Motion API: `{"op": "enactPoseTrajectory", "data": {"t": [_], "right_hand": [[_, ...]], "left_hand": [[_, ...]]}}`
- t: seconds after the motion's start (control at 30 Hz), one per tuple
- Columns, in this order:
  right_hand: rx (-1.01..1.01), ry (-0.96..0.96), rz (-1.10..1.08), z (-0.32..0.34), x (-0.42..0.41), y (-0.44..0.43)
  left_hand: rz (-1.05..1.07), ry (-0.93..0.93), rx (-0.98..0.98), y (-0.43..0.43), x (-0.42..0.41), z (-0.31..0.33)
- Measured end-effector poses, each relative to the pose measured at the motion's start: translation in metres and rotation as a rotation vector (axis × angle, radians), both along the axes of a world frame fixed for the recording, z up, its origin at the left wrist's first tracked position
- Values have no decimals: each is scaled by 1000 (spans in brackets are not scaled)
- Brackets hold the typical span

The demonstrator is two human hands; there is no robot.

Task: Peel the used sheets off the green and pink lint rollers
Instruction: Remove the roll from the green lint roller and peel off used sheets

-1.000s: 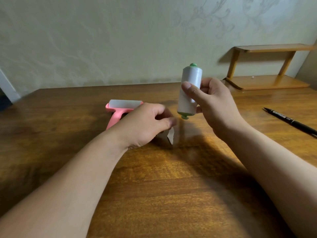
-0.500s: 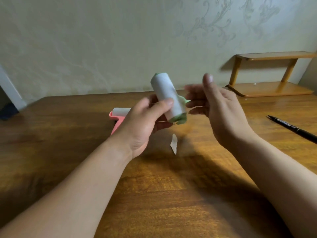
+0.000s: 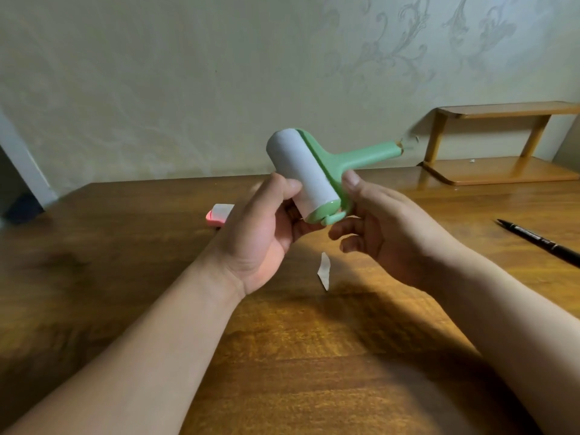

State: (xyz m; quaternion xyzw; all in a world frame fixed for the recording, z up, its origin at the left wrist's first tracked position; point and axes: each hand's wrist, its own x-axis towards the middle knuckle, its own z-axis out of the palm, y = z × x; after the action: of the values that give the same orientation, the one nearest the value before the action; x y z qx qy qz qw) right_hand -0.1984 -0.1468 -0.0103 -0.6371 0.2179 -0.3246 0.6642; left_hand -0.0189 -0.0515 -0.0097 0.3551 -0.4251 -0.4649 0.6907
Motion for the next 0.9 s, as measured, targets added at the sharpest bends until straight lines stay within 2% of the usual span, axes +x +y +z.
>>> {"op": "enactPoseTrajectory", "data": {"t": [0.1, 0.3, 0.53, 0.7, 0.9], "right_hand": [[19, -86, 6, -3, 5, 0], [83, -211, 70, 2, 1, 0], [85, -212, 66, 3, 1, 1], [60, -222, 58, 3, 2, -1], [82, -216, 77, 0, 3, -1]], "left_hand": [[56, -54, 4, 0, -3, -1], [75, -47, -17, 2, -6, 5], [189, -167, 26, 4, -11, 7], [108, -95, 21, 4, -5, 4], [108, -135, 12, 4, -1, 5]]}}
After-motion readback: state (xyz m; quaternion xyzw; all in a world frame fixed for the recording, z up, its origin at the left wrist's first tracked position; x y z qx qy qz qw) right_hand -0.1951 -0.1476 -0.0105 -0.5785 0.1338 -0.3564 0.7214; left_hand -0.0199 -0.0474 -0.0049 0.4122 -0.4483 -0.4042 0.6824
